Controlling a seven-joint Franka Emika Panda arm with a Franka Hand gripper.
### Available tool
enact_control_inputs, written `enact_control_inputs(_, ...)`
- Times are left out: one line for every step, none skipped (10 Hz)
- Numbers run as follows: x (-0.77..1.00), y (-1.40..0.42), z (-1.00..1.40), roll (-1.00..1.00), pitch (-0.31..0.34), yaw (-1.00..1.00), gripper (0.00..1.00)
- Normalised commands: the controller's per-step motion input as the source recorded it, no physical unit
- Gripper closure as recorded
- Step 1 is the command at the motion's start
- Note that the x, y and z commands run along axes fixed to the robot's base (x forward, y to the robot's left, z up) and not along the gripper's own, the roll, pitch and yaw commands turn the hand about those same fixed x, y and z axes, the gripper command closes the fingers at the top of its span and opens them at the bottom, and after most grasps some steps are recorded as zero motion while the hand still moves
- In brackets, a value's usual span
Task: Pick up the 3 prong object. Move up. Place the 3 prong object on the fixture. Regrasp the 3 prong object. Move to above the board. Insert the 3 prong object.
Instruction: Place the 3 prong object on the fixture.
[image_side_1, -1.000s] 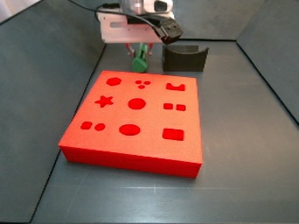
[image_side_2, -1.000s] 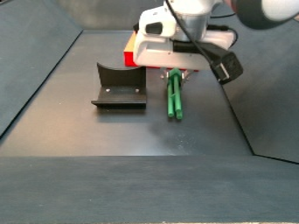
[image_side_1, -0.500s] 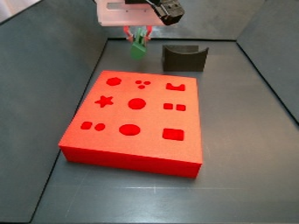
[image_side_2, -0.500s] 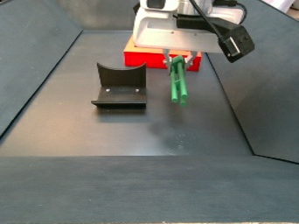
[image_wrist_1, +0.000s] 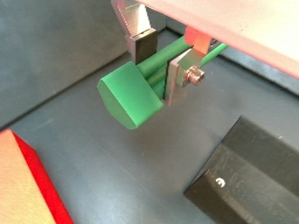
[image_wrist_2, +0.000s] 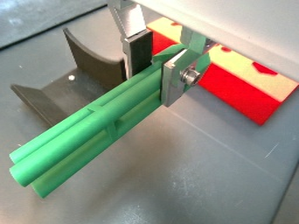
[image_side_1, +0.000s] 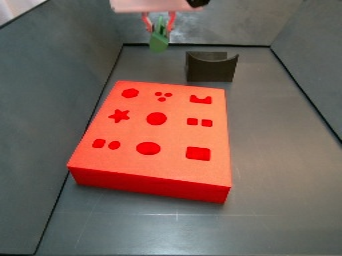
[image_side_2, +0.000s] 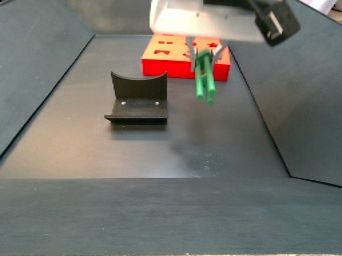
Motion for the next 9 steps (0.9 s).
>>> enact_control_inputs(-0.02, -0.01, 1.0, -0.11, 0.03, 0.01, 1.0)
enact_control_inputs(-0.03, -0.01, 1.0, -0.13, 0.029, 0.0, 1.0)
enact_control_inputs(-0.03, -0.01, 1.0, -0.15, 0.032, 0.0, 1.0)
enact_control_inputs(-0.02, 0.0, 0.81, -0.17, 0.032, -0.02, 1.0)
enact_control_inputs(-0.02, 0.0, 0.68, -0.17, 0.035, -0.03, 1.0)
enact_control_inputs(-0.02, 0.0, 0.55, -0.17, 0.041, -0.03, 1.0)
enact_control_inputs(-0.01, 0.0, 0.37, -0.16, 0.049, -0.04, 1.0)
enact_control_inputs(0.0, 0.0, 0.28, -0.16, 0.05, -0.04, 1.0)
enact_control_inputs(1.0, -0.61, -0.31, -0.2, 0.173, 0.26, 1.0)
